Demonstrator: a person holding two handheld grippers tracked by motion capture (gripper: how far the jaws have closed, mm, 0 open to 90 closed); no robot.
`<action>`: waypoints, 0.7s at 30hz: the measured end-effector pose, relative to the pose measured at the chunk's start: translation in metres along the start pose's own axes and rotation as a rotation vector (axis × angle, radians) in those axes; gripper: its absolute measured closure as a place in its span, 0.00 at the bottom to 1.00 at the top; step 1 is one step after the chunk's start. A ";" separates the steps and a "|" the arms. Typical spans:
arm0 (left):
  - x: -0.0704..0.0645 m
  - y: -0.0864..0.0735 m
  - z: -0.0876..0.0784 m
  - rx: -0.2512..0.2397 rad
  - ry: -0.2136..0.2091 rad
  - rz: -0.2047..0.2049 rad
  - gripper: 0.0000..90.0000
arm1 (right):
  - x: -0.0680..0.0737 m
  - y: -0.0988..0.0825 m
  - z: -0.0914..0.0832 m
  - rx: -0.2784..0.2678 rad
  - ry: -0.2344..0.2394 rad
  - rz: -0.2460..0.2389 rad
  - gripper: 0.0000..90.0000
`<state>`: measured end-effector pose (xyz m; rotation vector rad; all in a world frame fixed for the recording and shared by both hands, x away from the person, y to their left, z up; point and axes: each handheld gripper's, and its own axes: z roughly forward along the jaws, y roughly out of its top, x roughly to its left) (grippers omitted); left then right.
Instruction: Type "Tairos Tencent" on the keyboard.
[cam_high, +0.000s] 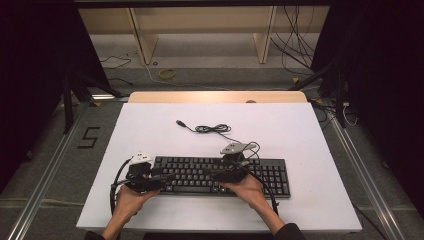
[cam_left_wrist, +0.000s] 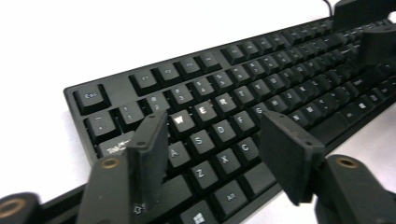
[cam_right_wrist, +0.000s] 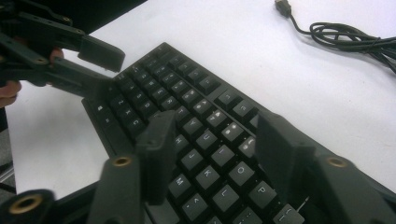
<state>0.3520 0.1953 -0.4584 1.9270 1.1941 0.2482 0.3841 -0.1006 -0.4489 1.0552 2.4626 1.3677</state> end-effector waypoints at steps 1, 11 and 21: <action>-0.001 0.000 -0.001 -0.005 -0.007 0.000 0.44 | 0.000 0.000 0.000 0.003 0.002 0.000 0.59; -0.006 -0.003 -0.004 -0.035 -0.027 0.010 0.34 | -0.001 0.002 0.005 0.011 -0.005 -0.011 0.83; -0.008 -0.004 -0.007 -0.060 -0.035 0.016 0.32 | -0.002 0.002 0.013 0.043 -0.019 -0.030 0.99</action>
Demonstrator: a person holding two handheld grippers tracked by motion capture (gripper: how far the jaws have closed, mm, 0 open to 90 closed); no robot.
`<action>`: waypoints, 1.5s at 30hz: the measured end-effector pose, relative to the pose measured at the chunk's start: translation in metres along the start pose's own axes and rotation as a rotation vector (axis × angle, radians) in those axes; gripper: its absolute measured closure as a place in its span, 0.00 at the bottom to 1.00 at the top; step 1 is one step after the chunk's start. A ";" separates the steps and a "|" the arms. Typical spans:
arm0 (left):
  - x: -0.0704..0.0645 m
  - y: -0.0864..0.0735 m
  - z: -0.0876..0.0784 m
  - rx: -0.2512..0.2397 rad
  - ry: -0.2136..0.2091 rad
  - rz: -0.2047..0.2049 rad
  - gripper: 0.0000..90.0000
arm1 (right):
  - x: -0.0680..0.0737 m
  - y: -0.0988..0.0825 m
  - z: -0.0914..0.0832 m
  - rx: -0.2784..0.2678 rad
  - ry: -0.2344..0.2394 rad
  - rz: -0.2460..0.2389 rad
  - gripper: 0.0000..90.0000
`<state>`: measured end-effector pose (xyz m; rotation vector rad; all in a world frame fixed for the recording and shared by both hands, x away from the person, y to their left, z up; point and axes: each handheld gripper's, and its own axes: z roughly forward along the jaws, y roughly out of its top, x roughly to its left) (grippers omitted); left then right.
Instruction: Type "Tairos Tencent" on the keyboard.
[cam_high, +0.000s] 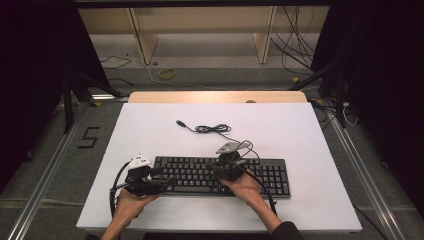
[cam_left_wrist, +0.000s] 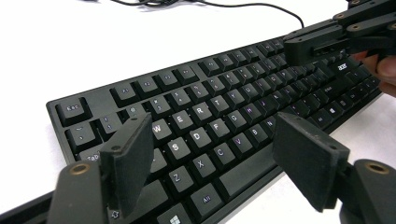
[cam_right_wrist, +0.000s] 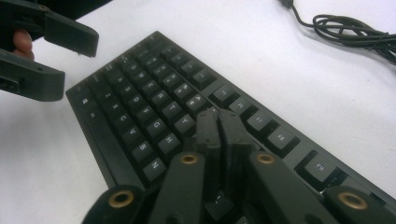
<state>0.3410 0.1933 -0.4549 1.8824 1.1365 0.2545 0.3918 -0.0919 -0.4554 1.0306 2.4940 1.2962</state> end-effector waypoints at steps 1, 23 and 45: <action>0.000 0.000 0.000 0.001 0.000 0.002 0.32 | 0.000 0.000 0.001 0.003 -0.003 0.000 1.00; 0.002 -0.003 -0.001 -0.005 -0.011 -0.001 0.28 | 0.001 -0.005 0.022 0.078 -0.028 -0.023 1.00; 0.001 -0.004 -0.005 -0.032 -0.014 0.005 0.28 | 0.004 -0.009 0.027 0.099 -0.044 -0.033 1.00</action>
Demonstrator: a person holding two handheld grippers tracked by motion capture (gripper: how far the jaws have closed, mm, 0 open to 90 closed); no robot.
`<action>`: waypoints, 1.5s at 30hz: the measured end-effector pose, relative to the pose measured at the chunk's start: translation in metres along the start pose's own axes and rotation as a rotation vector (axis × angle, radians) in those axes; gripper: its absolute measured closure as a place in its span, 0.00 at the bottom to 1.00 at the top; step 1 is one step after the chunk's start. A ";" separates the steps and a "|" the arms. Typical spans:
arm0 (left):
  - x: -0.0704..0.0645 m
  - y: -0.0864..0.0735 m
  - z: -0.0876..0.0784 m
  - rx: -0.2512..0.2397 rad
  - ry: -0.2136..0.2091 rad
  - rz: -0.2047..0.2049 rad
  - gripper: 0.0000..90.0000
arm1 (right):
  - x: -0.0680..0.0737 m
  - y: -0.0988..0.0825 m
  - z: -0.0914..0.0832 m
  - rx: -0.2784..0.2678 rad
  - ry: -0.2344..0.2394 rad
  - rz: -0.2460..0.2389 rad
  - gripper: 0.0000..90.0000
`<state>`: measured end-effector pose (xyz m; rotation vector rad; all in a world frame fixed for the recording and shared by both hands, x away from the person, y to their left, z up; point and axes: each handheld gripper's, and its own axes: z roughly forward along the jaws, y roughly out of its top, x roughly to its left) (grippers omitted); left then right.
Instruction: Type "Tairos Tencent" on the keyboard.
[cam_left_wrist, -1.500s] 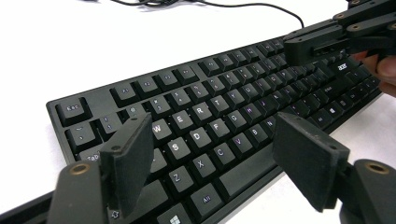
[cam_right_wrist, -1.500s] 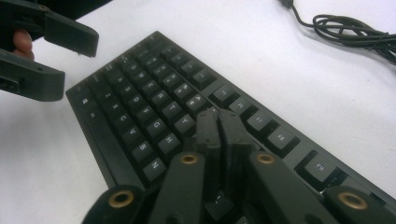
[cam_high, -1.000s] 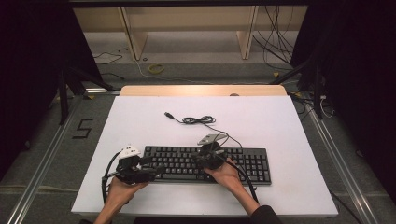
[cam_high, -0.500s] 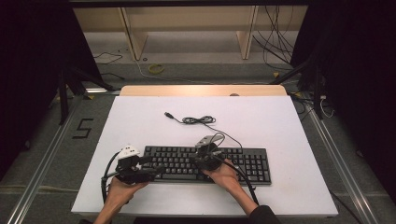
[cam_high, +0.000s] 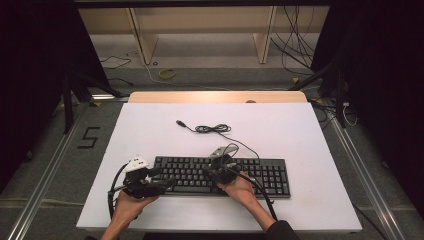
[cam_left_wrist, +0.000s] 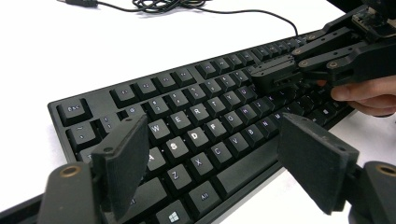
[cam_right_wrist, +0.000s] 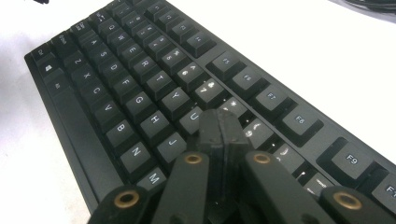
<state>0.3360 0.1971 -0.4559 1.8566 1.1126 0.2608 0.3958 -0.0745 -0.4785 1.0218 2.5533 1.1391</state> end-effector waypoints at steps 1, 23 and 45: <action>0.000 0.000 0.000 0.000 0.000 0.000 0.28 | 0.000 0.000 0.000 0.001 0.000 0.002 1.00; 0.000 0.017 0.026 0.058 -0.023 0.028 0.66 | -0.009 -0.006 -0.042 -0.117 0.053 0.058 0.51; -0.002 0.028 0.063 0.167 -0.004 0.065 0.99 | -0.008 -0.020 -0.066 -0.169 0.049 0.065 0.36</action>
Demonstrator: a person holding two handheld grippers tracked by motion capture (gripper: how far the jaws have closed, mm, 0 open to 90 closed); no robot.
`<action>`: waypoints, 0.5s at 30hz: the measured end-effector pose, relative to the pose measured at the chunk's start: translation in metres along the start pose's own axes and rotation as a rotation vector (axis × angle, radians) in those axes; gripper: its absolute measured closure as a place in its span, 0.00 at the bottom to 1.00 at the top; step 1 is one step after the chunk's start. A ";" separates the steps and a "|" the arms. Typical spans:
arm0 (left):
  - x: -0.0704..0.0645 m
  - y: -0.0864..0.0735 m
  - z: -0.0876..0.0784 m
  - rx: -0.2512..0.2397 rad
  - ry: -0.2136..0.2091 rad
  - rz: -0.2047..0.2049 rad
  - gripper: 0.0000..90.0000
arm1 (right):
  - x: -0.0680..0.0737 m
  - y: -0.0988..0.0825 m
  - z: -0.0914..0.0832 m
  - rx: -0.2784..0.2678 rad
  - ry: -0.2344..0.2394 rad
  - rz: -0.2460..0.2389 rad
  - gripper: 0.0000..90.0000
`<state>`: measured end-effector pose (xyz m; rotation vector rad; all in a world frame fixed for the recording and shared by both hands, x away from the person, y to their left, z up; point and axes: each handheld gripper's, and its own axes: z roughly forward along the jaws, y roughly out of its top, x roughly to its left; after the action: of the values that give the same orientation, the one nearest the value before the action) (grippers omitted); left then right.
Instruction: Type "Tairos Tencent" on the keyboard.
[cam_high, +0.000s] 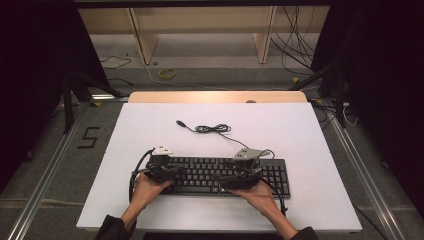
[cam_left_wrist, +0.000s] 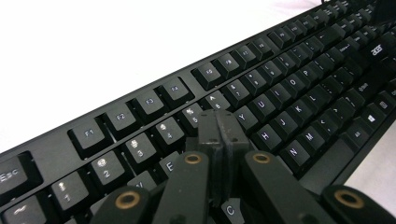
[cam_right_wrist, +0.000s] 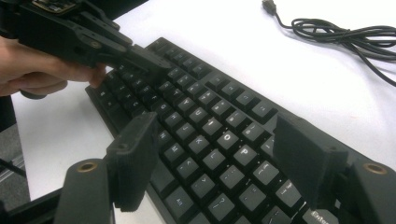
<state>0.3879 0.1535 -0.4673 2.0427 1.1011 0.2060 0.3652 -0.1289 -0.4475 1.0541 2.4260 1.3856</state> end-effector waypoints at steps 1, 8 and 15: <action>0.000 0.000 0.000 0.000 0.000 0.000 0.99 | 0.000 0.000 0.000 0.000 -0.001 -0.001 0.35; -0.001 0.001 0.005 0.023 0.009 0.008 0.99 | 0.002 -0.001 -0.001 -0.001 0.007 -0.006 0.35; 0.001 0.000 0.006 0.036 0.017 0.008 0.99 | 0.003 -0.002 -0.001 0.002 0.010 -0.007 0.35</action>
<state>0.3913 0.1505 -0.4717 2.0809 1.1153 0.2093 0.3612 -0.1284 -0.4474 1.0406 2.4361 1.3899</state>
